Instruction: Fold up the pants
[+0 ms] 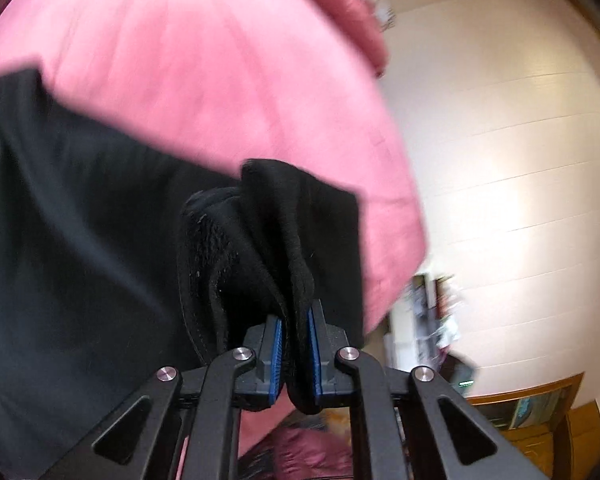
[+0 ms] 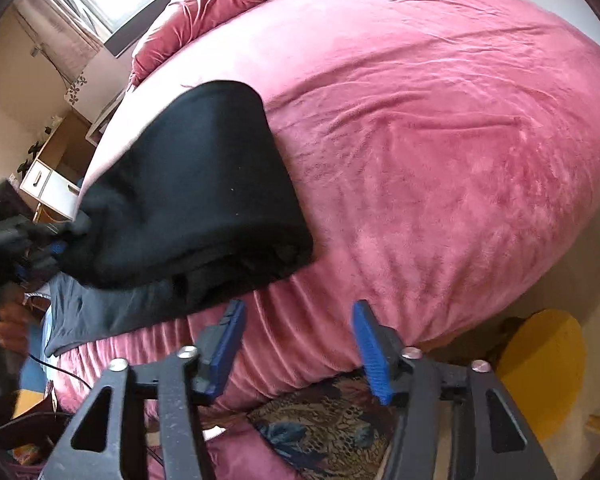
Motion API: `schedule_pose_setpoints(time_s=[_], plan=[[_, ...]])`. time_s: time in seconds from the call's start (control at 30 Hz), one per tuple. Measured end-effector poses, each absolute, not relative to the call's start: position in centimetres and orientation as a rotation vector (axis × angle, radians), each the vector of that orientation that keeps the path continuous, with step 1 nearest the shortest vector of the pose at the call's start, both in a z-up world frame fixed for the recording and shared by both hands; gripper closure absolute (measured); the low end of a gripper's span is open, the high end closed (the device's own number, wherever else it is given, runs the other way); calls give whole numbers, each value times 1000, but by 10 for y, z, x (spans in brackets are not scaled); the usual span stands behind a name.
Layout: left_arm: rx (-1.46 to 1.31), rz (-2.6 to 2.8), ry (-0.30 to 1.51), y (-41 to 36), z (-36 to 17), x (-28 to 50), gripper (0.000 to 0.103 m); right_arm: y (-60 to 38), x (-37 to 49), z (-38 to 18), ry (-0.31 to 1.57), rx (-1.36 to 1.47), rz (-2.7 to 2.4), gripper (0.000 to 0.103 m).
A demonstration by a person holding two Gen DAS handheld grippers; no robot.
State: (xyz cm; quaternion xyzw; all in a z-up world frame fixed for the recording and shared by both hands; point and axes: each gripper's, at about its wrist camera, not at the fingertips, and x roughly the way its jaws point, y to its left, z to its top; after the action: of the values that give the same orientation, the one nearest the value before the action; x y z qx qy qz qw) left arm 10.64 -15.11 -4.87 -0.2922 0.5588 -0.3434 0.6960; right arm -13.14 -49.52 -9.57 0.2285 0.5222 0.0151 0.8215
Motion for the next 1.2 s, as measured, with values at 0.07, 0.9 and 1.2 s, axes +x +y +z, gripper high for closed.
schedule_pose_setpoints(time_s=[0.07,0.9,1.2], plan=[[-649,-797,1189,-147,-28,106,92,-490,-127,-96,1095,494,42,39],[-469,-548,1326,-106,-100,66,91,-460,-101,-84,1203,196,102,67],[-373,-538,1240,-128,-82,50,91,-425,-42,-37,1034,203,170,51]])
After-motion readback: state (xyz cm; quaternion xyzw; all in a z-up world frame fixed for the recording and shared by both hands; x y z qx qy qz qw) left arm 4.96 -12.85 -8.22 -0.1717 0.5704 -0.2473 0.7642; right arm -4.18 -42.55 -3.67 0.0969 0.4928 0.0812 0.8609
